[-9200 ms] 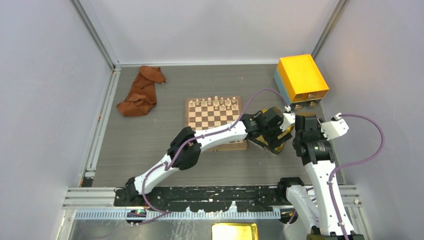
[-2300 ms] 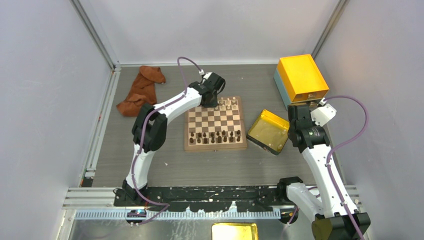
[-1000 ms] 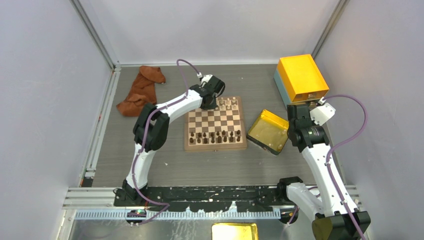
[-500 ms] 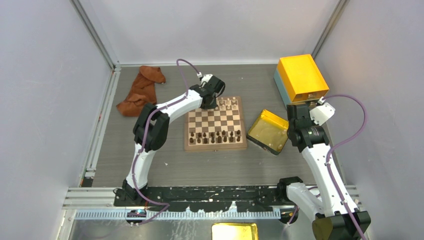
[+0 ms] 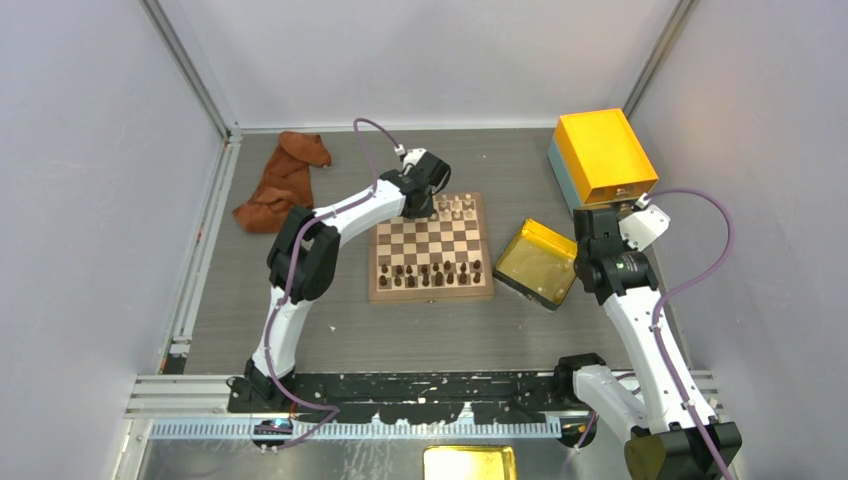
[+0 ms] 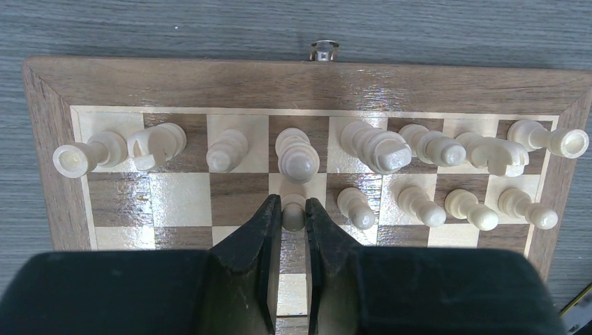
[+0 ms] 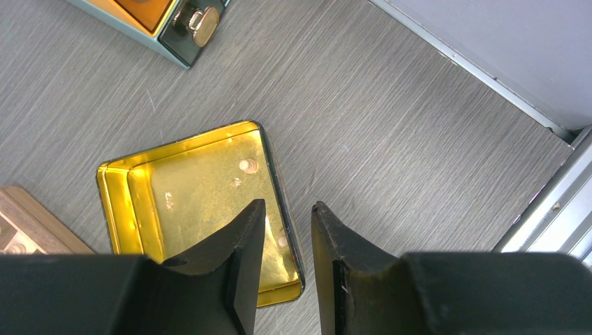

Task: Set up the chess pieces on the board
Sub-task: Place the chess piece on the chessboard.

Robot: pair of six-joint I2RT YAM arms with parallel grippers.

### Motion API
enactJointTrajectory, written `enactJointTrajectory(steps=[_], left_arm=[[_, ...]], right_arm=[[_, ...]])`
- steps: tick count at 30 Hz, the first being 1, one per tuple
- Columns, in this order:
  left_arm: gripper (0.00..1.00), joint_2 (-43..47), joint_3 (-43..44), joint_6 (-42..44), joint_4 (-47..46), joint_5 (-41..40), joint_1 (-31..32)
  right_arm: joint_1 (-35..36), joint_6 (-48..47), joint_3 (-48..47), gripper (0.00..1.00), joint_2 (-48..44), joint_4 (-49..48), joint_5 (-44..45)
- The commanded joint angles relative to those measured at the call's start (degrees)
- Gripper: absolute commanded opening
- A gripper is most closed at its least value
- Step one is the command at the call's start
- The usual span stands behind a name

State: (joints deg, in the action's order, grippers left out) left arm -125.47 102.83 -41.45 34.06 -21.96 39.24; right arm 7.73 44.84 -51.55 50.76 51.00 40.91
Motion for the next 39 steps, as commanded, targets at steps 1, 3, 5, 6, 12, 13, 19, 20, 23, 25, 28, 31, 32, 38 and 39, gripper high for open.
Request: enactJointTrajectory(steps=[1,3,5,6,12,13,19,20,23,25,28,31,32,38,39], left_arm=[[0.03,-0.3,0.7,0.3,-1.1,-1.3,-0.5],[0.04,-0.3,0.7,0.4,-1.0,-1.1,-0.4],[0.07,-0.2,0.6,0.3,-0.9,-1.2,-0.4],[0.1,-0.2,0.5,0.3,-0.9,-1.2,-0.4],[0.17,0.2,0.2,0.5,-0.8,-1.6,-0.4],[0.19,0.2,0.2,0.5,-0.7,-1.6,-0.4],[0.21,0.2,0.4,0.5,0.0,-1.9,-0.4],[0.22,0.2,0.4,0.5,0.1,-1.9,-0.3],[0.28,0.3,0.3,0.5,0.1,-2.0,-0.3],[0.3,0.3,0.3,0.6,0.1,-2.0,-0.3],[0.3,0.4,0.4,0.7,0.1,-2.1,-0.3],[0.3,0.5,0.4,0.6,0.1,-2.2,-0.3],[0.3,0.6,0.4,0.6,0.2,-2.2,-0.2],[0.29,1.2,0.5,0.9,0.3,-2.6,0.0],[0.29,1.3,0.5,0.9,0.3,-2.7,0.2]], right_arm=[[0.2,-0.2,-0.7,0.37,-0.3,-1.8,1.9],[0.3,-0.2,-0.7,0.37,-0.2,-1.9,1.8],[0.3,-0.2,-0.6,0.37,-0.3,-2.0,1.8],[0.2,-0.2,-0.5,0.37,-0.3,-1.9,1.7],[0.2,-0.2,-0.3,0.37,-0.3,-2.1,1.5],[0.3,-0.1,-0.3,0.37,-0.3,-2.1,1.5],[0.2,-0.1,-0.3,0.37,-0.3,-2.2,1.4],[0.2,-0.1,-0.3,0.37,-0.3,-2.2,1.4],[0.2,-0.1,-0.2,0.37,-0.3,-2.2,1.3],[0.3,-0.1,-0.1,0.37,-0.4,-2.2,1.4],[0.3,0.0,-0.1,0.37,-0.4,-2.2,1.2],[0.3,0.0,-0.1,0.37,-0.5,-2.2,1.3],[0.3,0.0,-0.1,0.37,-0.5,-2.2,1.3],[0.3,0.0,-0.2,0.37,-0.7,-2.3,1.2],[0.2,-0.1,-0.2,0.37,-0.7,-2.2,1.2]])
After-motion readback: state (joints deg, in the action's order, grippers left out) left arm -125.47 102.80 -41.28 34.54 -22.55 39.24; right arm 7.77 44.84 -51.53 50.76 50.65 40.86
